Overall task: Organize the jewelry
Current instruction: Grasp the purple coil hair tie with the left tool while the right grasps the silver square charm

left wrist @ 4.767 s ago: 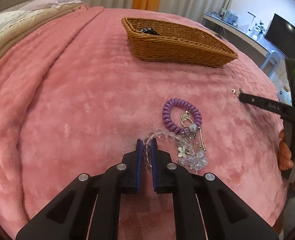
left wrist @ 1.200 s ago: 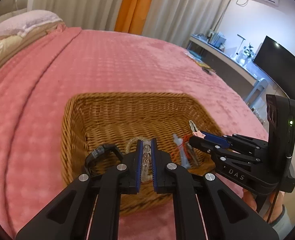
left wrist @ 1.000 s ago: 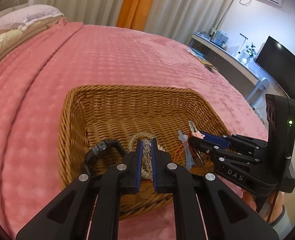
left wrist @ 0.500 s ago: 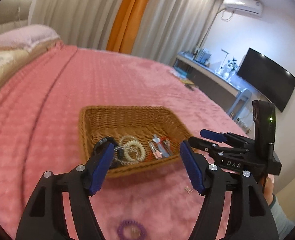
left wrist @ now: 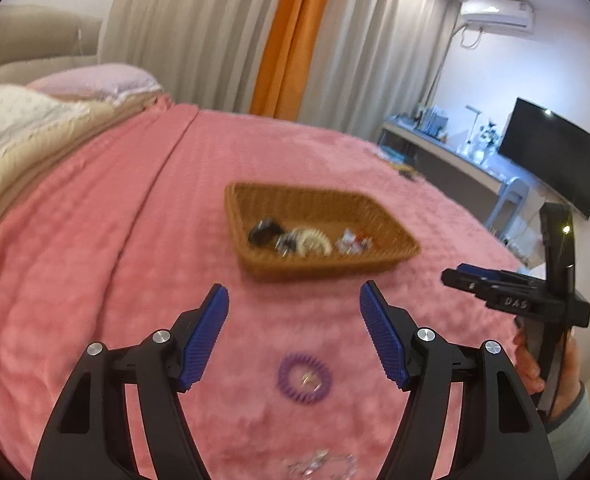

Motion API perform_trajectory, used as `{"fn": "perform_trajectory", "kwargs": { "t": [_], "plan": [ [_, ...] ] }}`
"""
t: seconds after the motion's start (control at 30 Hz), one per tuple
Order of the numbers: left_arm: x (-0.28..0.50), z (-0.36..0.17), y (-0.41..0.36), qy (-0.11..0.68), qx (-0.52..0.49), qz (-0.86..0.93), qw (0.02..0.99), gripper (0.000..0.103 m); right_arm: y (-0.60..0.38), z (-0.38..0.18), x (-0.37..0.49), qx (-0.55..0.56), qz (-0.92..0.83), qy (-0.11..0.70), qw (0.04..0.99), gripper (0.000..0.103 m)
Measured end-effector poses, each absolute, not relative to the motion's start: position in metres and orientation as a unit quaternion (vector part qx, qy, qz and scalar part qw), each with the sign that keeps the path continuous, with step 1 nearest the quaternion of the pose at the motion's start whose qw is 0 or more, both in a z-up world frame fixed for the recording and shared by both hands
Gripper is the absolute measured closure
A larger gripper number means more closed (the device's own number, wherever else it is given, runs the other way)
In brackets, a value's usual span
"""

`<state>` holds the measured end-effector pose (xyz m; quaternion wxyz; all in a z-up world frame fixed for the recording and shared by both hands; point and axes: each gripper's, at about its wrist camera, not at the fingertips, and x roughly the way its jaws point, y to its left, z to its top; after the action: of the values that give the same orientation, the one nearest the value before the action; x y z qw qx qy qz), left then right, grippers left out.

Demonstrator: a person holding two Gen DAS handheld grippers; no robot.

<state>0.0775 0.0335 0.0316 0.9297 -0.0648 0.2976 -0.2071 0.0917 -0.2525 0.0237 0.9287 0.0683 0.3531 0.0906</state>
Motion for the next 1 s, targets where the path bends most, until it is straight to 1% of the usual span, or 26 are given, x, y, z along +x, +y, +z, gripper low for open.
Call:
{"fn": "perform_trajectory", "kwargs": {
  "t": [0.17, 0.2, 0.27, 0.3, 0.33, 0.5, 0.6, 0.93, 0.97, 1.0],
  "plan": [
    [0.089, -0.004, 0.035, 0.338, -0.059, -0.199, 0.918, 0.037, -0.249, -0.008, 0.096, 0.061, 0.074, 0.375, 0.922, 0.044],
    [0.091, -0.011, 0.035, 0.347, -0.057, -0.201, 0.914, 0.039, -0.247, -0.013, 0.097, 0.056, 0.071, 0.377, 0.922, 0.044],
    [0.096, -0.024, 0.032, 0.368, -0.045, -0.202, 0.907, 0.039, -0.243, -0.021, 0.098, 0.052, 0.07, 0.377, 0.922, 0.044],
    [0.098, -0.029, 0.03, 0.377, -0.038, -0.203, 0.903, 0.043, -0.242, -0.023, 0.098, 0.05, 0.069, 0.377, 0.922, 0.044],
    [0.099, -0.033, 0.028, 0.384, -0.035, -0.206, 0.899, 0.048, -0.241, -0.026, 0.098, 0.046, 0.066, 0.377, 0.923, 0.045],
    [0.105, -0.055, 0.014, 0.422, -0.01, -0.221, 0.879, 0.057, -0.235, -0.035, 0.097, 0.027, 0.055, 0.373, 0.926, 0.045],
    [0.105, -0.063, 0.007, 0.436, 0.002, -0.221, 0.872, 0.073, -0.235, -0.038, 0.095, 0.026, 0.054, 0.372, 0.926, 0.045],
    [0.104, -0.066, -0.011, 0.436, 0.052, -0.188, 0.879, 0.074, -0.226, -0.048, 0.097, 0.001, 0.045, 0.391, 0.919, 0.045],
    [0.103, -0.066, -0.013, 0.434, 0.058, -0.186, 0.88, 0.076, -0.226, -0.048, 0.099, 0.001, 0.042, 0.394, 0.918, 0.046],
    [0.102, -0.066, -0.013, 0.433, 0.06, -0.184, 0.881, 0.085, -0.226, -0.049, 0.101, 0.002, 0.042, 0.398, 0.917, 0.049]
  ]
}}
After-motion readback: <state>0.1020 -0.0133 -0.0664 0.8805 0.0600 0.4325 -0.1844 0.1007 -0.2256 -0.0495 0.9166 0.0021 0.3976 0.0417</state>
